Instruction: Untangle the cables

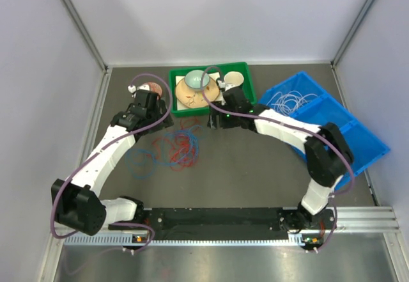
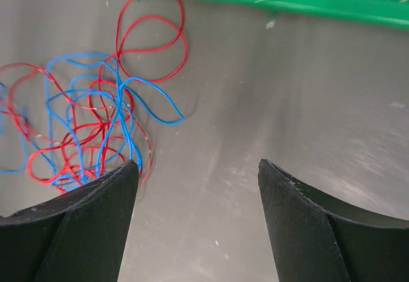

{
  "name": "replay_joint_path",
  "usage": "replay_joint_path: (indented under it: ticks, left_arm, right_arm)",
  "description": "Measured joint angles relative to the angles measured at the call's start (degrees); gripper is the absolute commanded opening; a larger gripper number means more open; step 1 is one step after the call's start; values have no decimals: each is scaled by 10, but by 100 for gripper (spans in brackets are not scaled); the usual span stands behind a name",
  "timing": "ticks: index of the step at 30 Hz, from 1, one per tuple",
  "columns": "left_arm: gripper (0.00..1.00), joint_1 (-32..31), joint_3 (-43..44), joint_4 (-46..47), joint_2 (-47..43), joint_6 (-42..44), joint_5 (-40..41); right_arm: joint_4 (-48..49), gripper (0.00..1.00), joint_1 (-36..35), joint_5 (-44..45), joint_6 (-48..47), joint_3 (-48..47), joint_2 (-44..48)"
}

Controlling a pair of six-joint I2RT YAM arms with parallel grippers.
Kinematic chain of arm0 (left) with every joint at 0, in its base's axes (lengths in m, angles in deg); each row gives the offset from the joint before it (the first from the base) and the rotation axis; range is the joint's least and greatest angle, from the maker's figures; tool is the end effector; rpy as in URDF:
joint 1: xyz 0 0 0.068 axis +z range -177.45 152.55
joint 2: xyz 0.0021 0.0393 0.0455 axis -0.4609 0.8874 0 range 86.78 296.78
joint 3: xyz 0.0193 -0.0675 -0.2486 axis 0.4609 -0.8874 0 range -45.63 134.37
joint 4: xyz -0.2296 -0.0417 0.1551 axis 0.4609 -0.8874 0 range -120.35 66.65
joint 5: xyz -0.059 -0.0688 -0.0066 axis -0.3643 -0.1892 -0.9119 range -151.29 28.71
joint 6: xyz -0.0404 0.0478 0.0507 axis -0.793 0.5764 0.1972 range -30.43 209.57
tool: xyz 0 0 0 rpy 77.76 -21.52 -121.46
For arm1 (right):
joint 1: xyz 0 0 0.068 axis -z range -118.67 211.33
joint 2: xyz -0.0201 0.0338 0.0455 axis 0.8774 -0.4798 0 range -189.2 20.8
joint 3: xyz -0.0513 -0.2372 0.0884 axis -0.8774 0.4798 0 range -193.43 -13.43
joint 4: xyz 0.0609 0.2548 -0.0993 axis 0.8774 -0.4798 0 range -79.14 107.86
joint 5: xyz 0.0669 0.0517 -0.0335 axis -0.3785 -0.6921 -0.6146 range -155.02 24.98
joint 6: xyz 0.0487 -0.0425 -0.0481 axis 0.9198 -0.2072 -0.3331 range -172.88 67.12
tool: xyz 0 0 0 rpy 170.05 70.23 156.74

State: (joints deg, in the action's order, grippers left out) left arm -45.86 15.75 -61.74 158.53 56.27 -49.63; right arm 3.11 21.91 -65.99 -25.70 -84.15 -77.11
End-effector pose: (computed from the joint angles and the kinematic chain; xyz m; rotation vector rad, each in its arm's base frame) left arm 0.2958 -0.0836 0.2545 -0.4030 2.3718 -0.1737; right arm 0.3270 0.2702 0.1965 -0.2628 2.3669 0.5998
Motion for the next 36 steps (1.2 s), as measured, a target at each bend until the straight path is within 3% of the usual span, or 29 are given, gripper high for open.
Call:
replay_joint_path:
  ticks: [5, 17, 20, 21, 28, 36]
  left_arm:
    - [83, 0, 0, 0, -1, 0, -3]
    - [82, 1, 0, -2, -18, 1, -11]
    - [82, 1, 0, -2, -18, 1, -16]
    - [82, 1, 0, -2, -18, 1, -17]
    - [82, 1, -2, -2, -24, 1, -19]
    - [81, -4, -9, 8, -12, 2, -75]
  right_arm:
    - [1, 73, -25, -7, -8, -51, -89]
    - [2, 47, -33, -2, -10, -133, -194]
    - [3, 16, -36, -5, -11, -143, -205]
    - [4, 0, -38, -7, -6, -145, -206]
    - [10, 0, -41, 14, -7, -121, -186]
    - [7, 0, -38, 78, -21, 10, 20]
